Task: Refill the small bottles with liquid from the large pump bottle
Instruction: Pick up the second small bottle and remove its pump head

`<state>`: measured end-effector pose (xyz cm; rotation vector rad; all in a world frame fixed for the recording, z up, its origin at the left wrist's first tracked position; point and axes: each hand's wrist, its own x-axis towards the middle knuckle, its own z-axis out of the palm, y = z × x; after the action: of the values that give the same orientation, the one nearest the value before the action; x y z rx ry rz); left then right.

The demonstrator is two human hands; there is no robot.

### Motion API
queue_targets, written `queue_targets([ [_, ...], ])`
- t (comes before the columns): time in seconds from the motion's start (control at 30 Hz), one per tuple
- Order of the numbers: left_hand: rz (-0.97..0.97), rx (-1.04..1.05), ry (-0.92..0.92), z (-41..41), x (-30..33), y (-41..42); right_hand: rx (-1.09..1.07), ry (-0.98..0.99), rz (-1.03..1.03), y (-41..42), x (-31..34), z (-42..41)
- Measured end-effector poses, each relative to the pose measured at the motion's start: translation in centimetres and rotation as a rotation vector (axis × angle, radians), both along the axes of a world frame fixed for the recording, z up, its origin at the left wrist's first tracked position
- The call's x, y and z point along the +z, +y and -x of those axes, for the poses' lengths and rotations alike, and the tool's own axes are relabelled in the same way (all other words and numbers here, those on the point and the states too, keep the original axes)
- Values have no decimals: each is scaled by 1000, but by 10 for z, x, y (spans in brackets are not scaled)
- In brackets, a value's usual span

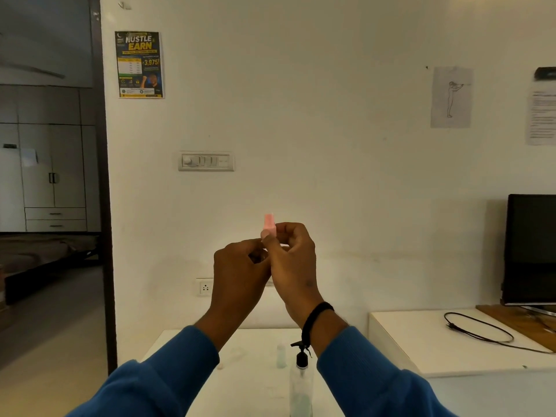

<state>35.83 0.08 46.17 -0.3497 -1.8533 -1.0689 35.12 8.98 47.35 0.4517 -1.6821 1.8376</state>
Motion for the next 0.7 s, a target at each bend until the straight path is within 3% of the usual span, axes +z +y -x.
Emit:
queue_targets([
  [0.7, 17, 10, -7, 3, -5, 0, 28, -10, -11, -1, -5, 2],
])
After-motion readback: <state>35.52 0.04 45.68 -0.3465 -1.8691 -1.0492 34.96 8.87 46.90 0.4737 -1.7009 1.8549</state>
